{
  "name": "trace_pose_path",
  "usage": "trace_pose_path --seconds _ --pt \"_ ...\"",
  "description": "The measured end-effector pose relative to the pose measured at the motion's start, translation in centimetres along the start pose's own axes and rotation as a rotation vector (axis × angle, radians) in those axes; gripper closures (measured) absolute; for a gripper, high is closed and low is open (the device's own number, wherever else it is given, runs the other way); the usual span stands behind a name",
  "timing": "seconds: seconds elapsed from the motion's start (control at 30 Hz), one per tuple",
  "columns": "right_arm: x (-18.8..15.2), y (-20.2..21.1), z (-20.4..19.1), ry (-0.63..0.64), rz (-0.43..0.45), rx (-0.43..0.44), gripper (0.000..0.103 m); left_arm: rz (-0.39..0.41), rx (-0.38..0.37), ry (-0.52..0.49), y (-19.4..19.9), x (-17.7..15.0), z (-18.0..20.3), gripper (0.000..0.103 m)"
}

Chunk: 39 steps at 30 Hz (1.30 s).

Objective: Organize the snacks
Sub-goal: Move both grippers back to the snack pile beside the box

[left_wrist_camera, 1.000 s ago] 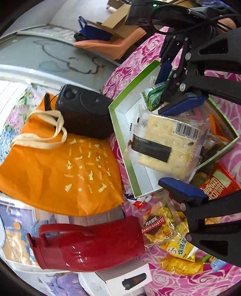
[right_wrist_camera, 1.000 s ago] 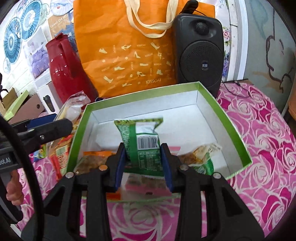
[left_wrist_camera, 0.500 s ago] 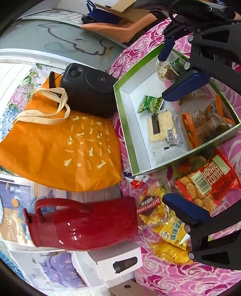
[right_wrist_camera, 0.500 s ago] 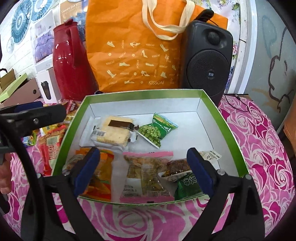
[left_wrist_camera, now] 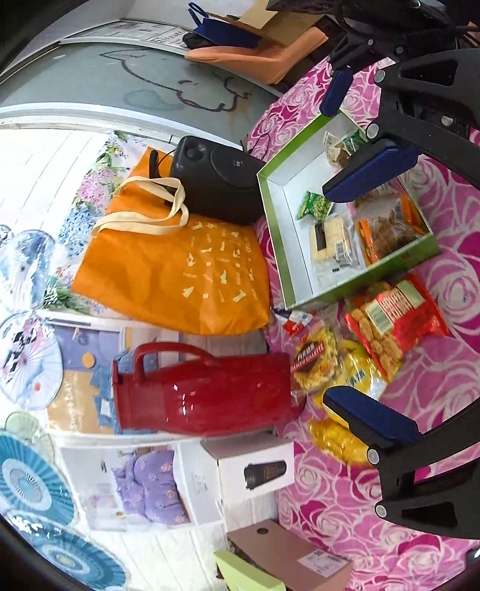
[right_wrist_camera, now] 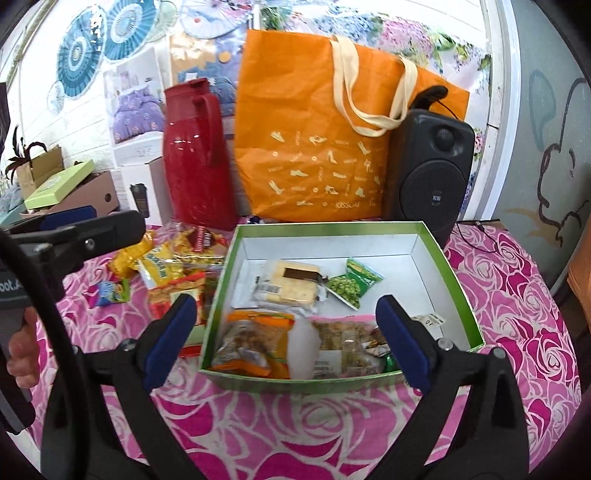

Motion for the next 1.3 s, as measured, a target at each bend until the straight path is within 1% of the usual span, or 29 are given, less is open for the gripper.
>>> trace_pose_path --seconds 0.1,0.17,0.3,0.4,0.47,0.57,0.63,0.7,0.77,0.83,0.93,1.03,1.13,1.3 --pt "-0.3 0.7 -1.5 0.004 0.005 0.017 0.002 0.020 0.029 0.006 1.8 -0.6 -2.1 0.002" --pt "-0.7 1.1 -2.6 -0.002 0.011 0.037 0.001 0.027 0.049 0.031 2.8 -1.0 -3.9 0.002" --pt "-2.0 1.1 -4.5 -0.041 0.010 0.104 0.001 0.002 0.099 0.087 3.6 -2.8 -8.2 0.002" --pt "-3.4 0.1 -6.2 -0.067 -0.038 0.183 0.001 -0.028 0.150 0.113 3.7 -4.7 -11.3 0.002" --pt "-4.4 -0.9 -7.8 -0.050 -0.085 0.217 0.001 -0.059 0.177 0.131 3.5 -6.5 -13.5 0.002" --pt "-5.2 -2.4 -10.1 -0.025 -0.136 0.252 0.001 -0.107 0.205 0.161 3.1 -9.1 -16.0 0.002" --pt "-5.1 -3.3 -11.3 -0.011 -0.150 0.264 0.001 -0.135 0.214 0.187 2.8 -10.6 -17.6 0.002" --pt "-4.7 -4.2 -12.7 0.016 -0.162 0.272 0.001 -0.145 0.223 0.205 2.6 -11.5 -18.9 0.002" --pt "-4.3 -5.1 -13.7 0.047 -0.177 0.261 0.002 -0.149 0.223 0.210 2.3 -11.8 -19.5 0.002" --pt "-4.2 -6.5 -14.6 0.088 -0.197 0.217 0.002 -0.152 0.215 0.212 2.0 -12.0 -20.1 0.002" --pt "-4.4 -8.8 -14.8 0.138 -0.227 0.121 0.003 -0.153 0.189 0.217 1.5 -11.8 -20.2 0.002" --pt "-4.6 -10.8 -14.7 0.181 -0.248 0.047 0.009 -0.157 0.172 0.201 0.5 -11.6 -20.0 0.002" --pt "-5.0 -11.9 -14.7 0.218 -0.253 0.001 0.013 -0.170 0.157 0.193 -1.2 -11.1 -19.6 0.002" --pt "-5.0 -14.1 -13.5 0.225 -0.272 -0.078 0.022 -0.198 0.125 0.196 -4.4 -10.3 -18.9 0.003"
Point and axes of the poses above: each gripper's, at about its wrist camera, not at the fingertips, and y roughly against the way its jaws point, z to its right, x to its top, the point moved 5 cm from there along -y, roughly the way its jaws point, and after that the axes turned 8 degrees about x, right-handed, at the moved point
